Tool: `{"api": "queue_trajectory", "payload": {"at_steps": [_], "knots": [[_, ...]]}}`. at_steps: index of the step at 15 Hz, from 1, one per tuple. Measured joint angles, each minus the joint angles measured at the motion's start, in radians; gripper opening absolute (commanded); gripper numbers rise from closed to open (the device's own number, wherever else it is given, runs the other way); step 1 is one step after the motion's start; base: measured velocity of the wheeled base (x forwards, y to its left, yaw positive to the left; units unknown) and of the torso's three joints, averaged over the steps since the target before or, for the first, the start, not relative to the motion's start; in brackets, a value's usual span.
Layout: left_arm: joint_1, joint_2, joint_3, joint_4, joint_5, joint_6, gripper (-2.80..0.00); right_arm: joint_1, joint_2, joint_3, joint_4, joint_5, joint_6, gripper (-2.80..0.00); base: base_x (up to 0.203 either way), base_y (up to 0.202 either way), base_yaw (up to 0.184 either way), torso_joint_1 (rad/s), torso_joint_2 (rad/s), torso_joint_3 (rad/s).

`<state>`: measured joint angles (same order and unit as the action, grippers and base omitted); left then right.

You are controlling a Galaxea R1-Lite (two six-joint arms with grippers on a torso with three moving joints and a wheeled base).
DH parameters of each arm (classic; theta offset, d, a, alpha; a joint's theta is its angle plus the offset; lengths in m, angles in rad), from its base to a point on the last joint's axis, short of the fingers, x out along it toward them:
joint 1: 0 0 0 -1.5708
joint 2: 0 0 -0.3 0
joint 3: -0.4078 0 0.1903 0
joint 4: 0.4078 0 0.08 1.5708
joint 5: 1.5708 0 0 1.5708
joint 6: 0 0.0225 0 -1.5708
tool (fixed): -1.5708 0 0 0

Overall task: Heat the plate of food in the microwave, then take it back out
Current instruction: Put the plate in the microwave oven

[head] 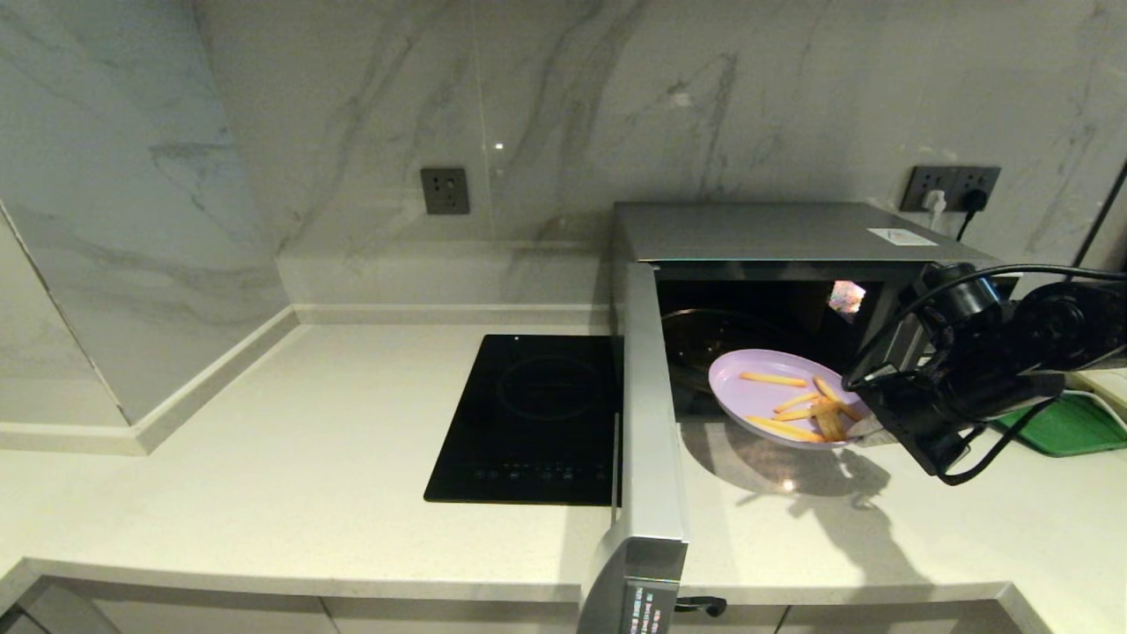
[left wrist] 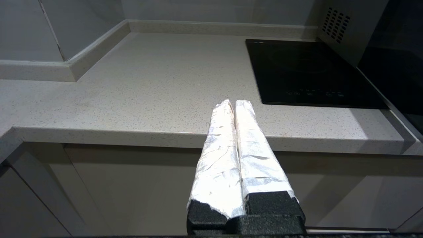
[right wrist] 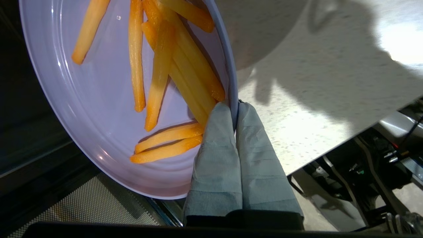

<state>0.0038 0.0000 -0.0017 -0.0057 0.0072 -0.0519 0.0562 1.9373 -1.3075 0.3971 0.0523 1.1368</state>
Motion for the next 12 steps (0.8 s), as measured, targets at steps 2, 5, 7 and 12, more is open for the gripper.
{"api": "queue_trajectory", "payload": {"at_steps": [2,5,7,12], "knots": [[0.0,0.0,0.0,0.0,0.0,0.001,-2.8,0.023,0.024,-0.022,-0.037,-0.002,0.019,-2.8,0.0,0.0,0.0,0.0,0.0,0.0],[0.0,0.0,0.0,0.0,0.0,0.0,-2.8,0.036,0.059,-0.061,-0.044,-0.021,0.023,-2.8,0.0,0.0,0.0,0.0,0.0,0.0],[0.0,0.0,0.0,0.0,0.0,0.0,-2.8,0.04,0.086,-0.083,-0.057,-0.029,0.021,-2.8,0.0,0.0,0.0,0.0,0.0,0.0],[0.0,0.0,0.0,0.0,0.0,0.0,-2.8,0.041,0.159,-0.157,-0.071,-0.043,0.021,-2.8,0.0,0.0,0.0,0.0,0.0,0.0]]}}
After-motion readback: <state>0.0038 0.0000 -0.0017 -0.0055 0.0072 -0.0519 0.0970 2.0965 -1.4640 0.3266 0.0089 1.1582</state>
